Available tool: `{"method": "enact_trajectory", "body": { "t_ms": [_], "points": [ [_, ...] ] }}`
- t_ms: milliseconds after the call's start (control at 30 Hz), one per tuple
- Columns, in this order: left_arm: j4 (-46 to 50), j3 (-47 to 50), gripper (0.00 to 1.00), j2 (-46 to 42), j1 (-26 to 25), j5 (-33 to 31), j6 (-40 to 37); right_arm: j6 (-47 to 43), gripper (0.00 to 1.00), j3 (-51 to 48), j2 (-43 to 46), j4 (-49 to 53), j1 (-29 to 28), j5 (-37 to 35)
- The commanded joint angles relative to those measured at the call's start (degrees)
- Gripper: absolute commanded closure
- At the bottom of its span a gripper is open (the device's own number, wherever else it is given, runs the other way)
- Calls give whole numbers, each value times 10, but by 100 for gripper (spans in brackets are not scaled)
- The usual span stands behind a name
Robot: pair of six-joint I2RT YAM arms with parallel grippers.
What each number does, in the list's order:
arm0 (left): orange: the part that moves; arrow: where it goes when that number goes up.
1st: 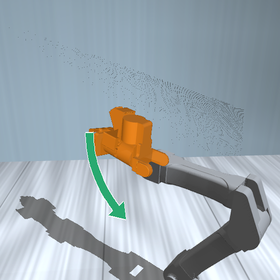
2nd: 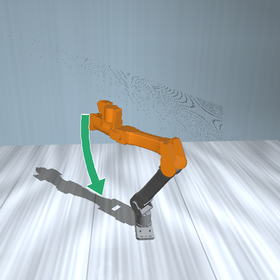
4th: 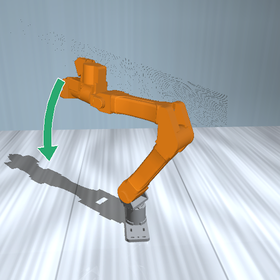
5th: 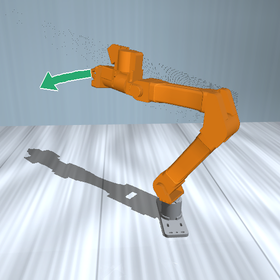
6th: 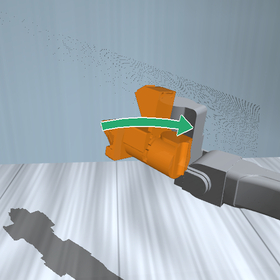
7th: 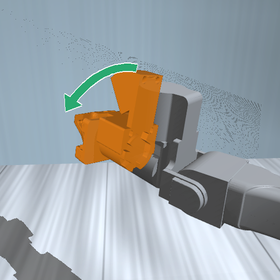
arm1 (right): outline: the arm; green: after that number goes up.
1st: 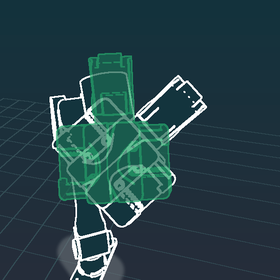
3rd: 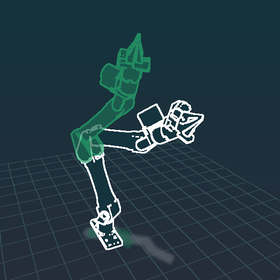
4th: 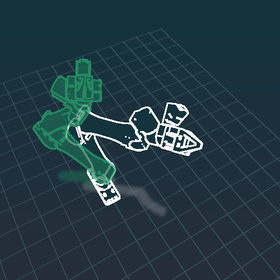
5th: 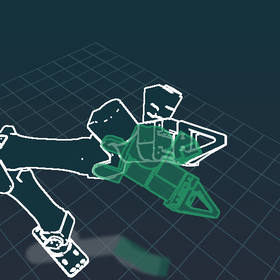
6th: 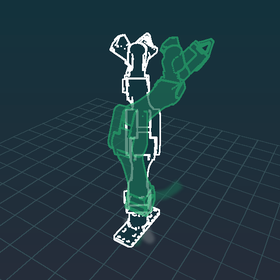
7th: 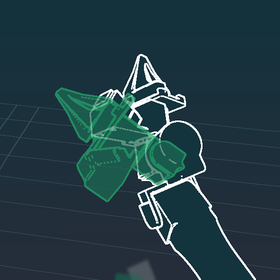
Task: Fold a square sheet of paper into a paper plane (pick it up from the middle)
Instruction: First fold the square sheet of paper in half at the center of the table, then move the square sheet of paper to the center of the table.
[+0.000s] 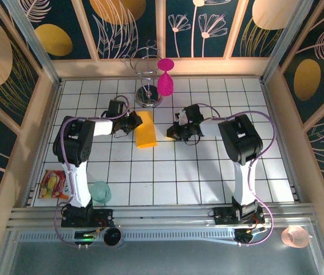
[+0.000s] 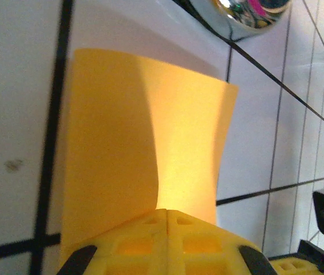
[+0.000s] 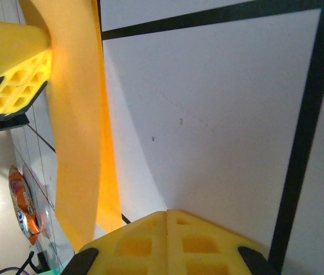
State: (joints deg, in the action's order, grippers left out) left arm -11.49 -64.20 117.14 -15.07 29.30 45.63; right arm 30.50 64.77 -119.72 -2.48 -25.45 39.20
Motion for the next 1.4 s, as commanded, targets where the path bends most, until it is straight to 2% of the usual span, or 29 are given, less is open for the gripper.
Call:
{"method": "enact_trajectory", "body": {
  "t_ms": [0, 267, 633, 900, 1067, 1367],
  "points": [
    [21, 10, 97, -18, -7, 1, -12, -29, 100, -69, -95, 158, 12, -186],
    [30, 25, 97, -17, -11, -5, -25, -25, 100, -51, -63, 156, 12, -161],
    [47, 48, 97, -9, -40, -23, -26, -9, 93, -19, 61, 116, 11, -99],
    [23, 109, 97, -50, -115, -30, 27, 5, 93, -62, 158, 67, 13, -119],
    [-17, 150, 97, -78, -159, -29, 78, 26, 95, -126, 203, -5, 7, -71],
    [-32, 161, 98, -74, -177, -25, 90, 75, 100, -148, 167, -94, -36, -10]
  ]
}}
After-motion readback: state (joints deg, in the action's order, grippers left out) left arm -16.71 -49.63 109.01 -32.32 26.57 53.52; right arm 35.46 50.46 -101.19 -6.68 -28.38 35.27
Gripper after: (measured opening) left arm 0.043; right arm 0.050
